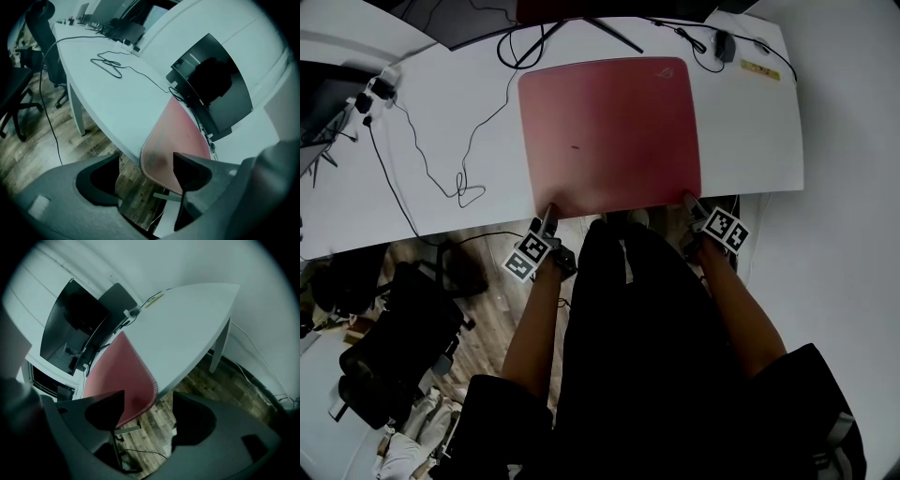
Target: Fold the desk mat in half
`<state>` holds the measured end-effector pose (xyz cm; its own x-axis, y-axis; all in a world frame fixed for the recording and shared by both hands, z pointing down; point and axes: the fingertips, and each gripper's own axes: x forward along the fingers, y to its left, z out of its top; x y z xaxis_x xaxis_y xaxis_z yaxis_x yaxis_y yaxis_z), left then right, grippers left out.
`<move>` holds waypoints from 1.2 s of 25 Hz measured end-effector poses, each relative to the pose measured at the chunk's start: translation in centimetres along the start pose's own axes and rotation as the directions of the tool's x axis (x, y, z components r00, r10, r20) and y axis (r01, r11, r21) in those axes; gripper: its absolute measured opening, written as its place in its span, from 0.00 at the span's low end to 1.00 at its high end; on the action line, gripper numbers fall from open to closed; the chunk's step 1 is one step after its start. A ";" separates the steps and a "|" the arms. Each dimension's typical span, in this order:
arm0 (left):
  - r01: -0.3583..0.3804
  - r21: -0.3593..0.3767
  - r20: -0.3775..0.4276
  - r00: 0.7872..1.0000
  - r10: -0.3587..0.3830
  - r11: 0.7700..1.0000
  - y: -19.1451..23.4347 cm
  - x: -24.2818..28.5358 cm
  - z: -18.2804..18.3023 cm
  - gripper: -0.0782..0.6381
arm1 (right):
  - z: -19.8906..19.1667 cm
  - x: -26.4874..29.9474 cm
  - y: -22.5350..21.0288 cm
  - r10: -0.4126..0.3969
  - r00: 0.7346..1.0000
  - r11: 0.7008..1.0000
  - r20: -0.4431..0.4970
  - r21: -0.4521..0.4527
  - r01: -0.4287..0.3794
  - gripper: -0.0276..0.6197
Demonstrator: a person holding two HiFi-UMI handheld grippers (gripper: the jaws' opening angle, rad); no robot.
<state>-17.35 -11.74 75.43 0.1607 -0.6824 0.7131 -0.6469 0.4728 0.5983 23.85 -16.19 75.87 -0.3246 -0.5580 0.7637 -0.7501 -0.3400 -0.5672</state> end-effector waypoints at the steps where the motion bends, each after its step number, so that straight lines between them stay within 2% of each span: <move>1: -0.001 0.007 -0.006 1.000 0.001 1.000 0.0 0.1 0.0 0.61 | -0.1 0.1 0.0 -0.002 1.000 1.000 -0.003 0.008 0.002 0.53; 4: -0.010 0.016 -0.035 0.999 0.010 1.000 -0.1 0.1 -0.7 0.61 | -0.2 -0.1 -0.4 -0.021 1.000 1.000 -0.020 -0.013 0.021 0.40; 6: -0.016 0.008 -0.044 0.999 0.017 1.000 -0.3 0.2 -0.9 0.59 | 0.0 -0.2 -0.4 -0.023 0.999 1.000 -0.027 -0.019 0.023 0.39; 8: -0.018 -0.006 -0.049 0.999 0.017 1.000 -0.4 0.4 -0.9 0.53 | 0.2 0.0 -0.3 -0.016 0.999 1.000 -0.029 -0.012 0.016 0.39; 14: -0.015 -0.041 -0.066 0.998 0.013 0.999 -0.7 0.3 -1.0 0.48 | 0.3 0.0 -0.3 -0.015 0.999 1.000 -0.047 -0.003 0.015 0.37; 20: -0.030 -0.042 -0.070 0.997 0.027 0.999 -1.0 -0.6 -1.6 0.34 | 0.0 -0.1 -0.3 -0.035 0.997 0.999 -0.070 0.006 0.036 0.33; 23: -0.023 -0.039 -0.063 0.998 0.020 0.999 -1.3 -1.2 -1.7 0.24 | -0.2 -0.5 -0.2 -0.037 0.996 0.999 -0.085 -0.002 0.037 0.28; 25: -0.012 -0.038 -0.056 0.998 0.010 0.999 -1.6 -1.6 -1.6 0.18 | -0.3 -0.9 -0.2 -0.037 0.996 0.999 -0.082 0.028 0.039 0.22; 28: 0.003 -0.040 -0.043 0.999 -0.005 0.999 -2.2 -2.1 -1.2 0.16 | -0.2 -1.2 -0.1 -0.033 0.998 0.995 -0.058 0.091 0.039 0.13; 30: 0.012 -0.041 -0.037 0.999 -0.013 0.999 -2.5 -2.4 -1.1 0.16 | -0.1 -1.4 0.1 -0.027 0.998 0.994 -0.052 0.103 0.032 0.10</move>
<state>-15.30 -10.70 72.58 0.1965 -0.6678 0.7180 -0.6139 0.4872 0.6211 24.16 -15.36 74.83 -0.3337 -0.5090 0.7935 -0.6968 -0.4338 -0.5713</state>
